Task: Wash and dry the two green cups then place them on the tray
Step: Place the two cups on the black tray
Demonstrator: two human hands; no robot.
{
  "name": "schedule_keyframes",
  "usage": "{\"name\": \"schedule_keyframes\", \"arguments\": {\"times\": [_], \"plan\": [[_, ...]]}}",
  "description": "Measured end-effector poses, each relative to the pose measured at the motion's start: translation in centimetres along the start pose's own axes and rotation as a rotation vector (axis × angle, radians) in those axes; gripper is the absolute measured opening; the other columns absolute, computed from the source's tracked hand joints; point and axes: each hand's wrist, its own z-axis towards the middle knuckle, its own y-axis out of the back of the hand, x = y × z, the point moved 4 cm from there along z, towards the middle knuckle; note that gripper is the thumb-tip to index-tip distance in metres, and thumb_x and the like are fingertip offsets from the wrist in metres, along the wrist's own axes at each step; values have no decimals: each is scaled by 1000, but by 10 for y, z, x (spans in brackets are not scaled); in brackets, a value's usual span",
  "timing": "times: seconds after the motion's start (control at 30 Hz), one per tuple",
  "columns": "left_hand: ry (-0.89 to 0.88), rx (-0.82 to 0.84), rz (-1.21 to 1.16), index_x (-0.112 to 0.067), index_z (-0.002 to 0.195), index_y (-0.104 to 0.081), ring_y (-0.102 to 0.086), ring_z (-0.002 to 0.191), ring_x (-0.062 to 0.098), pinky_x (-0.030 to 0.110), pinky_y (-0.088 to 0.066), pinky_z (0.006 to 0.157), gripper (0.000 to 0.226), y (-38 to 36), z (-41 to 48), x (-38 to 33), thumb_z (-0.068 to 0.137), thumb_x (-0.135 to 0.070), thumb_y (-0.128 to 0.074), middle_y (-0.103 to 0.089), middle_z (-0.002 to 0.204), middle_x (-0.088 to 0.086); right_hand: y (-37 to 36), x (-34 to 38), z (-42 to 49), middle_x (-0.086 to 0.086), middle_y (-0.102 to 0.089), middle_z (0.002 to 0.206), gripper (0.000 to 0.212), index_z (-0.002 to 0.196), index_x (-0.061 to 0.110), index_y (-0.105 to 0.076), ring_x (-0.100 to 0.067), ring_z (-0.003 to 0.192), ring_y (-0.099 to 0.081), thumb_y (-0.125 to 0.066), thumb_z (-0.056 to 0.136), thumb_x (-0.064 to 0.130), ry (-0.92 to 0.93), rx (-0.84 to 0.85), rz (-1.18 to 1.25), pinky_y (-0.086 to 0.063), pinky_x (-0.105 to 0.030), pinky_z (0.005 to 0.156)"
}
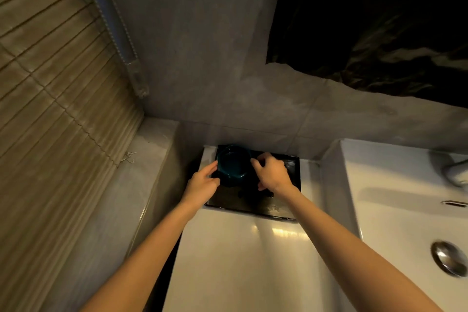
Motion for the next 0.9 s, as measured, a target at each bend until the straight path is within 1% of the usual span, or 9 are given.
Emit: {"name": "schedule_keyframes", "arguments": {"times": [0.13,0.2,0.3,0.37,0.43,0.57,0.77,0.83,0.9], "plan": [[-58,41,27,-25,143,-38,-51,119,10,20,-40,91,54,-3,-40,-5,94,-7,-48,-43,144,-5,21,0,-50,-6,-67,80,28,118,14,-54,-14,53,-64,-50,98,33,78,11,98,-53,-21,50],[-80,57,49,-27,141,-40,-50,118,7,17,-39,89,51,-7,-62,0,94,-9,-49,-44,142,-5,29,-6,-81,-7,-68,83,24,115,16,-57,-14,56,-64,-51,97,31,98,35,137,-54,-22,53],[-69,109,91,-30,138,-43,-49,122,13,22,-39,95,49,-19,-100,19,93,-13,-52,-46,138,-7,35,-25,-133,-2,-69,94,22,113,17,-60,-16,69,-66,-53,96,29,133,60,128,-58,-32,70],[-37,153,122,-29,138,-44,-51,120,15,22,-41,92,48,-30,-126,38,93,-14,-54,-48,135,-6,37,-41,-169,2,-67,102,19,112,22,-61,-13,78,-65,-53,96,30,150,70,80,-54,-28,72],[-4,192,122,-27,136,-44,-54,114,18,22,-43,86,49,-44,-151,59,91,-13,-56,-50,135,1,36,-60,-206,4,-66,101,18,111,24,-62,-12,80,-64,-53,96,31,137,95,44,-49,-22,69],[78,282,147,-27,133,-46,-58,107,16,21,-44,81,46,-76,-201,97,90,-14,-58,-53,130,4,27,-110,-271,5,-66,102,20,111,25,-62,-10,84,-64,-52,96,31,45,132,12,-52,-26,79],[175,414,313,-33,136,-42,-52,117,12,24,-44,93,51,-121,-261,134,88,-32,-58,-50,133,0,3,-174,-340,3,-61,108,22,116,19,-61,-6,85,-58,-52,97,24,-37,70,-77,-43,-9,65],[182,444,355,-33,137,-41,-51,119,12,26,-46,94,57,-134,-276,142,84,-38,-61,-48,135,2,-2,-189,-353,-1,-58,112,23,117,17,-60,-10,90,-55,-54,95,20,-44,17,-110,-42,-11,74],[168,459,377,-34,135,-44,-54,116,14,31,-51,91,59,-144,-289,146,80,-41,-64,-50,132,3,-7,-201,-363,-4,-56,115,27,120,16,-58,-17,98,-56,-56,94,18,-56,-7,-148,-44,-21,85]]}}
